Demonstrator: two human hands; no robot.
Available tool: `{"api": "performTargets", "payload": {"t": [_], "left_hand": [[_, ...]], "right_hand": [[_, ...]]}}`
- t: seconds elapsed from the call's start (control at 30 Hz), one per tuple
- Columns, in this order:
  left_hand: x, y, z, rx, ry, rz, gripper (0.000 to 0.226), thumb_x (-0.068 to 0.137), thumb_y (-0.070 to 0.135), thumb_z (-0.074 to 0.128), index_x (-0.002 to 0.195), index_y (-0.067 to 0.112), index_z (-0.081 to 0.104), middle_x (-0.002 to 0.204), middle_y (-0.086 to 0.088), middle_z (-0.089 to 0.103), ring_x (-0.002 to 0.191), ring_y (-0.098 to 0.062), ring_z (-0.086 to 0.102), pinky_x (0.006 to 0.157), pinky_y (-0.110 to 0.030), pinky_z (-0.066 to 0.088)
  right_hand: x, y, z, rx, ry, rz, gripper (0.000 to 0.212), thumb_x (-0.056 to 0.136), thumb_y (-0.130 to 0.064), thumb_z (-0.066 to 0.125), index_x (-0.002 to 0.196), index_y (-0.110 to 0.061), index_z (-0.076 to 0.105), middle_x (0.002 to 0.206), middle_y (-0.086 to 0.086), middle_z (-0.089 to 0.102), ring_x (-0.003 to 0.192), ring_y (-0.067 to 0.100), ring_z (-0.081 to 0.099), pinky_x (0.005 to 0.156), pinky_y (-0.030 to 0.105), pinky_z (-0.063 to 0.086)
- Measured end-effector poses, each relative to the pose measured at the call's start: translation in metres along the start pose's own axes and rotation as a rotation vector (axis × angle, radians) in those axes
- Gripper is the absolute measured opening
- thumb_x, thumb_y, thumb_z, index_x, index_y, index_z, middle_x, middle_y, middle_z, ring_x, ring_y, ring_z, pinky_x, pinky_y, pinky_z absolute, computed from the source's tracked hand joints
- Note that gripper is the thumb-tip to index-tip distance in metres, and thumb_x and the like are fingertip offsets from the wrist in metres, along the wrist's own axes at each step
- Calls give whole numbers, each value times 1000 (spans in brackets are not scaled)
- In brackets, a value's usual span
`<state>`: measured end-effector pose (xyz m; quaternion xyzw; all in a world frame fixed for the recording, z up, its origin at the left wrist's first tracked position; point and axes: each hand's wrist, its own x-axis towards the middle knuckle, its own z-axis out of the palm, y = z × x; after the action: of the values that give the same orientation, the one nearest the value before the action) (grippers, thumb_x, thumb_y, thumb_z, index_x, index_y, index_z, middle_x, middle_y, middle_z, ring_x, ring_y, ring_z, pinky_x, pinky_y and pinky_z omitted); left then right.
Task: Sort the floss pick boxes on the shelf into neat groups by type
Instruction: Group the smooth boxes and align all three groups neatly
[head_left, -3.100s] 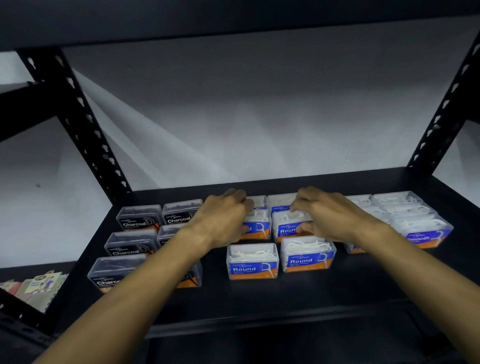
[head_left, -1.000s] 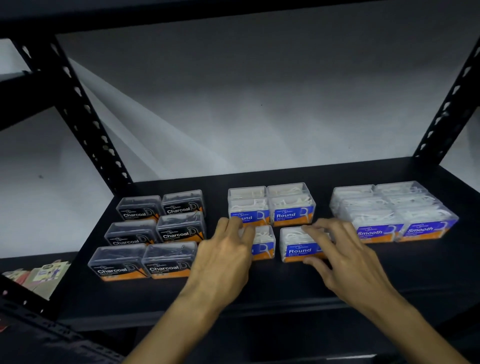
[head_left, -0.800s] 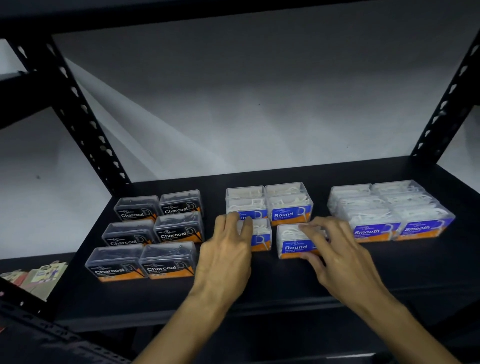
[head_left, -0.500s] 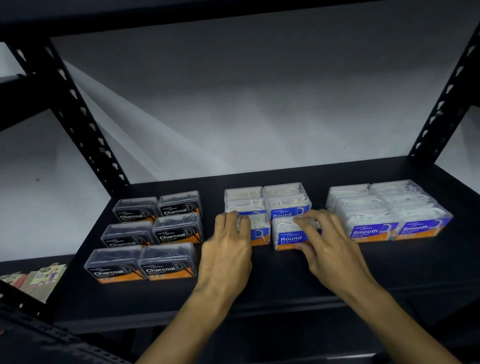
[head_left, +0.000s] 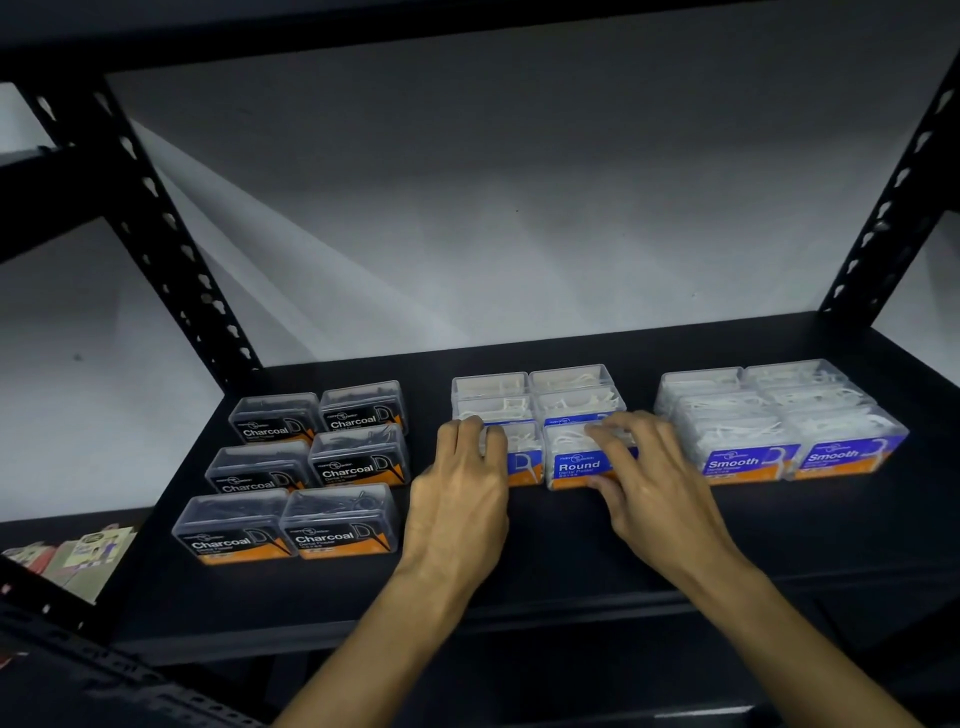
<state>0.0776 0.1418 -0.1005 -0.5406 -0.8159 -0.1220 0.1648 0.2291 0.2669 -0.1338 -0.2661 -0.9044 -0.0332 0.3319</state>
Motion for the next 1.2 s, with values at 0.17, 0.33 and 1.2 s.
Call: {"api": "performTargets", "payload": {"t": [0.17,0.33,1.2], "left_hand": [[2,0,0,-7,1,0,50,56,5,82,103,5,64,104,-11,61,94,-25,57,42,-27,52],[2,1,0,-7,-2,-3,52,56,6,83,104,5,64,105,-11,61,94,-25,57,42,-28,53],[1,2,2,21,0,-20,62,51,11,86,108,6,63,107,-12,61,95,-25,58,44,-26,52]], "right_hand": [[1,1,2,4,3,9,55,64,-15,86,114,-4,64,116,15,58,109,22,44,64,30,54],[3,2,5,19,-2,15,56,66,-15,85,117,-5,62,118,16,56,111,22,43,63,31,55],[6,2,4,-42,-44,-16,60,69,-21,81,122,-5,59,123,14,52,114,28,47,73,36,55]]}}
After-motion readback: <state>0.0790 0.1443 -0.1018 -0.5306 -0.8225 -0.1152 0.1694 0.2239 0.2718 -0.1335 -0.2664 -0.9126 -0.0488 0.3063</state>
